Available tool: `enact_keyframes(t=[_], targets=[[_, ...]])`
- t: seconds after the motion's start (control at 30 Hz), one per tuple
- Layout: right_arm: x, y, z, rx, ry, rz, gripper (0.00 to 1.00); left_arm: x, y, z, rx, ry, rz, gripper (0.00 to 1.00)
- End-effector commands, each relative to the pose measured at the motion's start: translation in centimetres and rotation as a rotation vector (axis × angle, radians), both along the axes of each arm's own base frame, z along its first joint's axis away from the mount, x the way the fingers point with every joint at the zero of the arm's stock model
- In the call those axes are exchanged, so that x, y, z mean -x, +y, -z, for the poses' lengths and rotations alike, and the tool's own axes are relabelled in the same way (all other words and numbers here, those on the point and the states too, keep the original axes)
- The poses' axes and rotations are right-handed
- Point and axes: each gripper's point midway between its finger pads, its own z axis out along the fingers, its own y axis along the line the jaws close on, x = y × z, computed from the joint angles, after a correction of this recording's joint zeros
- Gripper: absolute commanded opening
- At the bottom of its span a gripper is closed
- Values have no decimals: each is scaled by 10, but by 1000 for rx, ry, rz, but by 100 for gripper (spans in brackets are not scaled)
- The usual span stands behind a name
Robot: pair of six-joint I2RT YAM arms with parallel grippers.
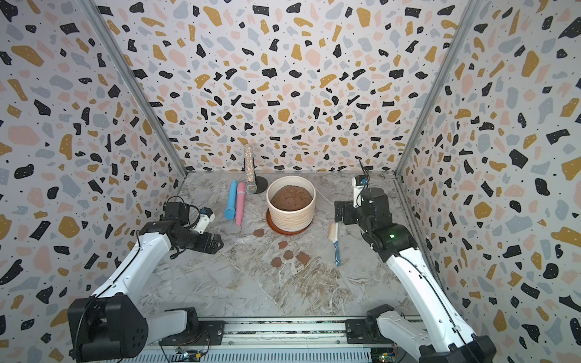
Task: Scrub the dried mud off the ceramic pot
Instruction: Reset both arms
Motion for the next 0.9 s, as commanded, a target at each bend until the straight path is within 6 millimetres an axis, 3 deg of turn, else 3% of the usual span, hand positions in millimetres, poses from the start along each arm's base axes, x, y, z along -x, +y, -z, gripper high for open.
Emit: enact_keyframes(t=[0.0, 0.07, 0.17, 0.23, 0.27, 0.3, 0.4, 0.6, 0.67, 0.73, 0.77, 0.87], targets=[[-29, -22, 46, 239, -62, 56, 100, -28, 9, -1, -17, -155, -59, 100], [-42, -38, 73, 274, -85, 109, 100, -42, 9, 1, -20, -237, -48, 100], [-53, -61, 119, 162, -51, 175, 100, -60, 9, 5, -8, -367, -59, 100], [-55, -65, 144, 156, -39, 164, 100, -66, 5, 8, 3, -456, -48, 100], [-55, -65, 151, 183, -53, 151, 100, -76, 3, -4, 4, -555, -44, 100], [-55, -68, 155, 208, -64, 153, 100, -69, 2, 8, 10, -559, -43, 100], [-53, -77, 172, 282, -69, 164, 100, -73, -1, 2, 23, -688, -41, 100], [-51, -93, 213, 185, -85, 193, 100, -82, 2, -4, 85, -737, -138, 100], [-55, -94, 205, 167, -156, 198, 100, -80, -10, -2, 102, -794, -95, 100], [-53, -88, 216, 172, -101, 154, 100, -83, -22, 14, 35, -784, -51, 100], [-57, -88, 209, 171, -135, 154, 100, -86, -24, 18, 29, -809, -62, 100], [-58, -85, 213, 171, -115, 138, 100, -84, -23, 21, 12, -769, -60, 100]])
